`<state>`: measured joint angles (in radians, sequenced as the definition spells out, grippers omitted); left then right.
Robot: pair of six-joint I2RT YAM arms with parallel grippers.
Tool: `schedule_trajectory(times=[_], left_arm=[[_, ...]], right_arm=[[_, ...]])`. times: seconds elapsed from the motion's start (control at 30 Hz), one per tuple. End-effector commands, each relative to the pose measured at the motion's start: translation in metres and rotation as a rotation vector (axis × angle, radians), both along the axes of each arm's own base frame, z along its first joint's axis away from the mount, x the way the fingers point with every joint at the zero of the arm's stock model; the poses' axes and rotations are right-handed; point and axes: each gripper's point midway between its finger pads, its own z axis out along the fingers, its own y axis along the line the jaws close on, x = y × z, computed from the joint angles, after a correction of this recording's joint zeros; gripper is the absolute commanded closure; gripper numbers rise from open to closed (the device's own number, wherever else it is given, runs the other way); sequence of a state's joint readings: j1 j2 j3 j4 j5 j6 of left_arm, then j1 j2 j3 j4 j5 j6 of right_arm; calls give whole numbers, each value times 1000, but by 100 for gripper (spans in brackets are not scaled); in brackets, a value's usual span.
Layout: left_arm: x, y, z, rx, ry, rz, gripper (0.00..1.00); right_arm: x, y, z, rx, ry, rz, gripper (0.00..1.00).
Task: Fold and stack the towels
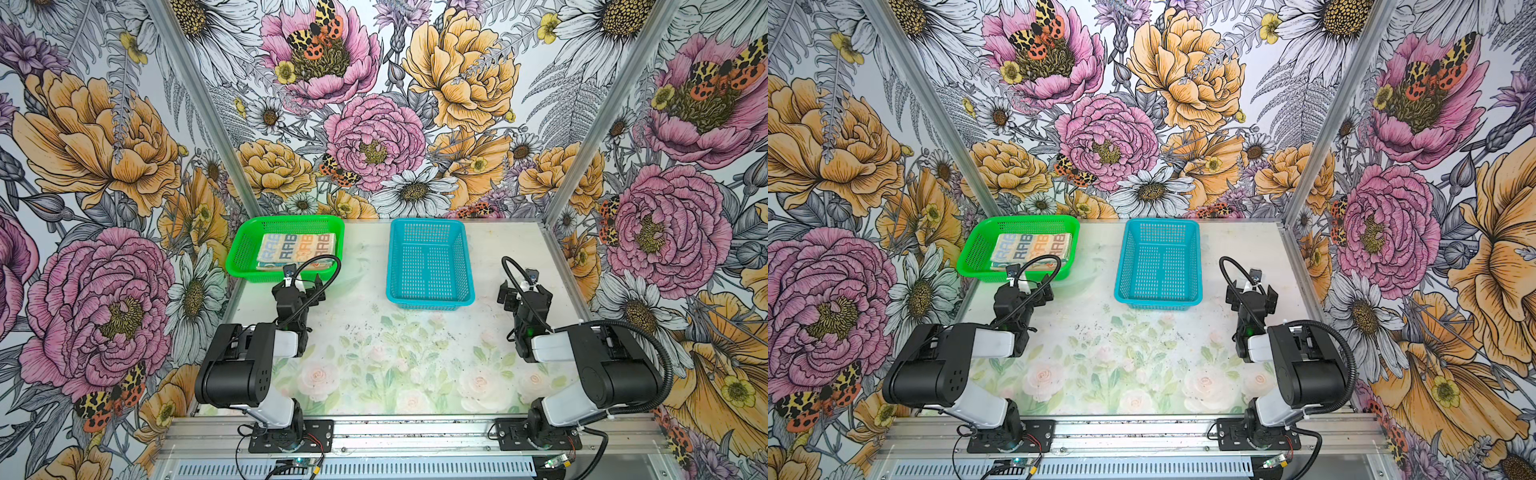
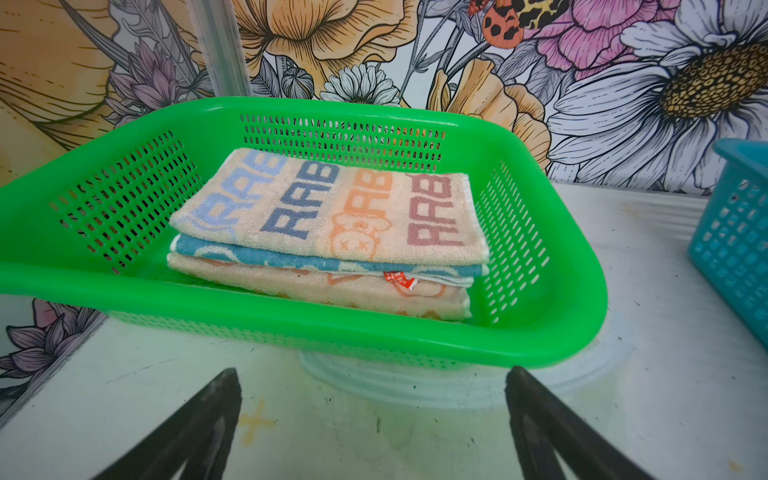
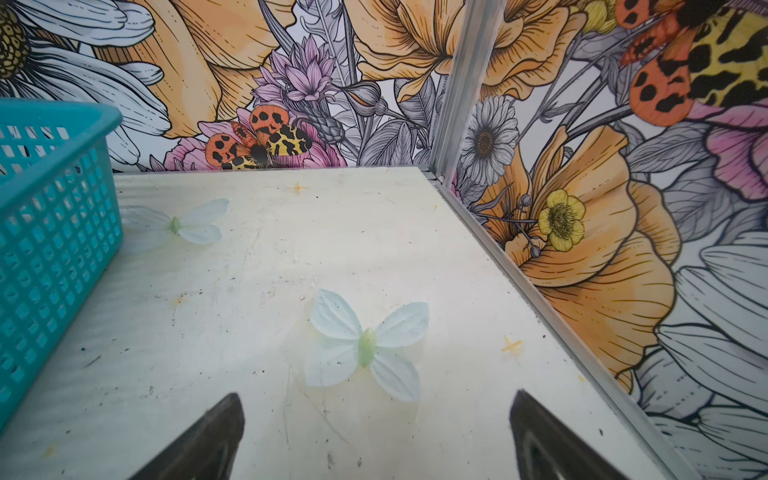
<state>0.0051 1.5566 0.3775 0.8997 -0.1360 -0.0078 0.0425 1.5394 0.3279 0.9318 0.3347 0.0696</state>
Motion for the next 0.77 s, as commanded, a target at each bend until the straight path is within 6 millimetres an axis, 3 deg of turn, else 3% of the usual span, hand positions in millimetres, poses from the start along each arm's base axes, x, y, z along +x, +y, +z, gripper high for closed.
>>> schedule_trajectory(times=[0.0,0.73], left_arm=[[2,-3,11,1,-43,-26,1],[2,-3,11,2,-43,-27,1]], right_arm=[[9,5,13,23,-43,20,0],[10,5,14,19,-46,22,0]])
